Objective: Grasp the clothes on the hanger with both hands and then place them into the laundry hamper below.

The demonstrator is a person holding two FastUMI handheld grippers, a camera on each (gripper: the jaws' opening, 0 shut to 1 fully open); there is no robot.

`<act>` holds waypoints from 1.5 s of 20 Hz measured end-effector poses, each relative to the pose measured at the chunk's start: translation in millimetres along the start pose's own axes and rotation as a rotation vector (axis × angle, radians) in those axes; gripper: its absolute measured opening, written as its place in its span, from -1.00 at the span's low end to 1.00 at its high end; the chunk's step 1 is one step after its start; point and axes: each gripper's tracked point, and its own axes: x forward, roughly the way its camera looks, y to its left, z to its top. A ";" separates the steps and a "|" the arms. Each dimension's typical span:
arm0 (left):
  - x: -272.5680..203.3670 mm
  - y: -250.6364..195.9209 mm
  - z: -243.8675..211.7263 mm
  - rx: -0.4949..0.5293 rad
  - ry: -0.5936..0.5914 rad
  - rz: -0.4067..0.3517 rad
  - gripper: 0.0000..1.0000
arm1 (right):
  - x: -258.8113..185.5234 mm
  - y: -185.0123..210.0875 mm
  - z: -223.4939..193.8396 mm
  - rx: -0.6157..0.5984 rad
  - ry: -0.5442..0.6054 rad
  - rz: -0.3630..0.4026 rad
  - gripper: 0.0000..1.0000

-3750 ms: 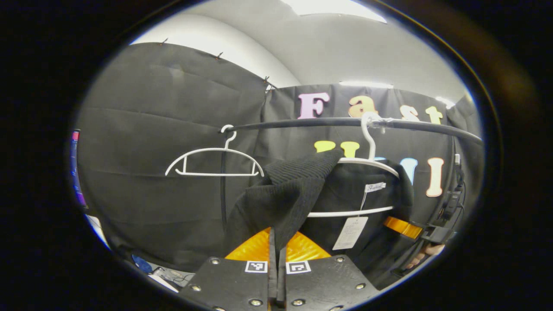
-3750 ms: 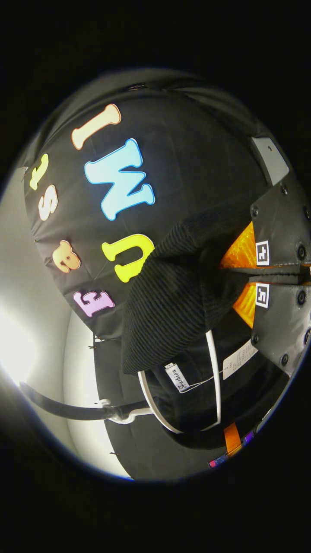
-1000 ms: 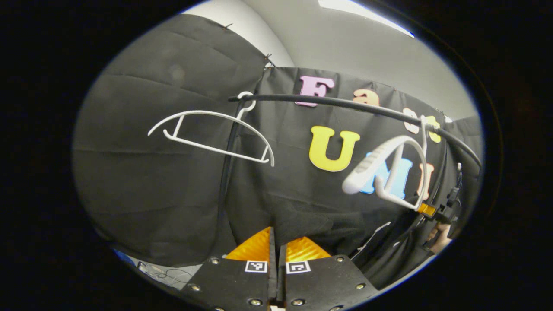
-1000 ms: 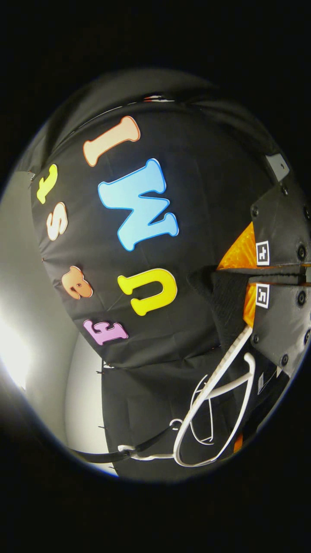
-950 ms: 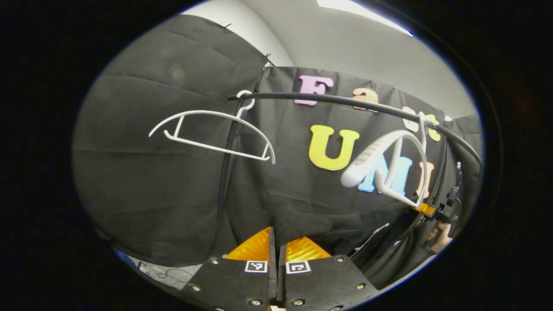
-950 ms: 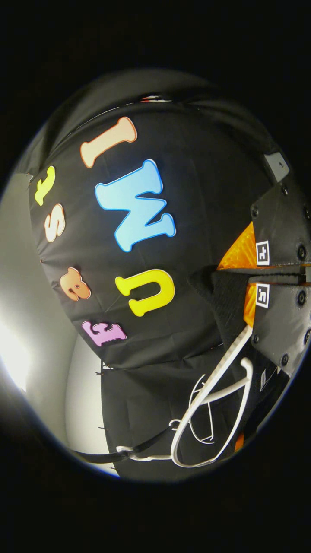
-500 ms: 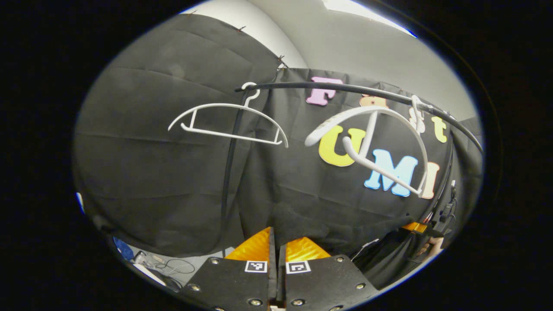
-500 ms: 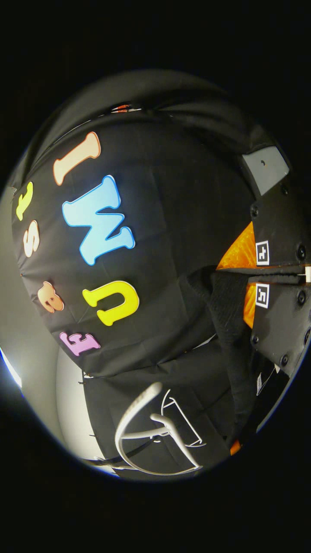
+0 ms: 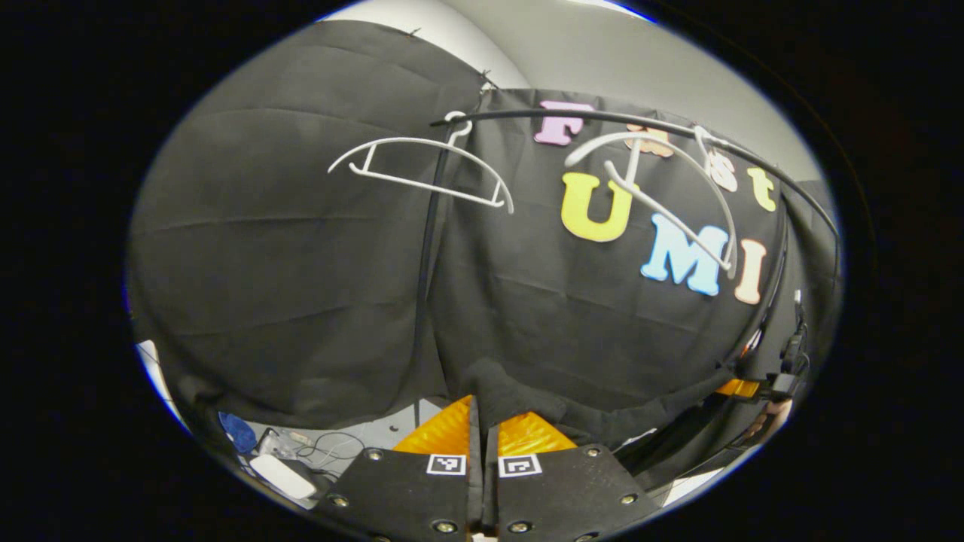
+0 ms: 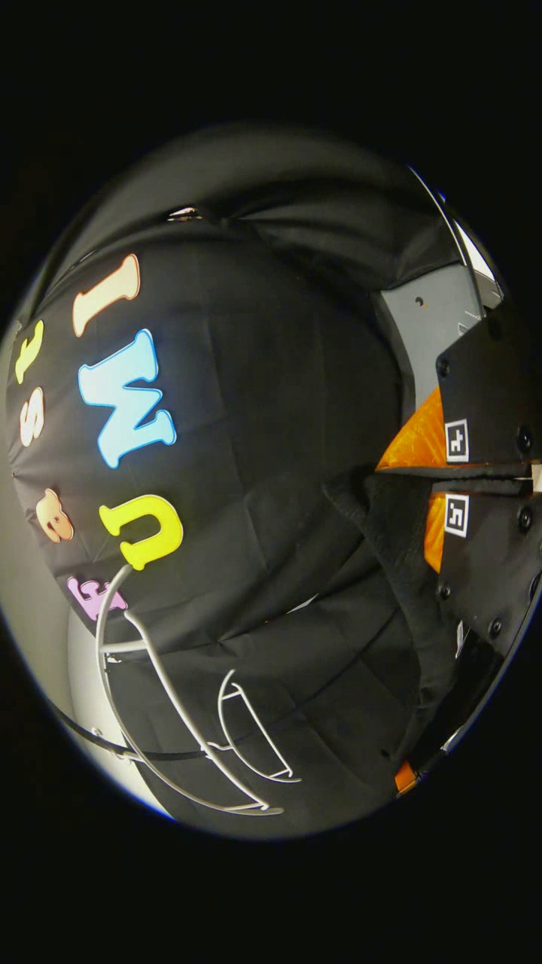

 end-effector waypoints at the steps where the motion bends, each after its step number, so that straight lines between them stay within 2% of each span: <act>1: 7.8 -0.6 -11.4 0.020 0.026 -0.020 -0.99 | -8.9 1.2 -9.8 0.003 0.016 -0.020 -0.97; 7: 18.7 -18.3 -67.2 0.075 0.146 -0.216 -0.98 | -67.2 10.8 -77.9 0.028 0.080 -0.155 -0.97; 10: 28.4 -29.9 -91.2 0.108 0.208 -0.275 -0.99 | -86.0 7.9 -109.4 0.063 0.118 -0.226 -0.96; 14: 36.2 -39.3 -120.8 0.146 0.325 -0.308 -0.99 | -99.2 0.4 -149.2 0.093 0.166 -0.299 -0.96; 17: 44.2 -45.1 -149.3 0.206 0.372 -0.327 -0.97 | -89.0 -7.6 -172.4 0.094 0.214 -0.325 -0.96; 21: 51.5 -54.6 -196.7 0.276 0.442 -0.340 -0.99 | -68.9 -18.0 -206.8 0.104 0.299 -0.333 -0.96; 24: 71.0 -60.9 -227.9 0.324 0.485 -0.347 -0.99 | -68.6 -20.1 -233.5 0.112 0.359 -0.329 -0.96; 27: 92.7 -63.9 -261.0 0.354 0.537 -0.339 -0.97 | -44.0 -26.5 -258.1 0.121 0.414 -0.325 -1.00; 30: 97.7 -64.8 -293.6 0.377 0.588 -0.337 -0.97 | -31.0 -24.8 -279.9 0.120 0.471 -0.312 -0.93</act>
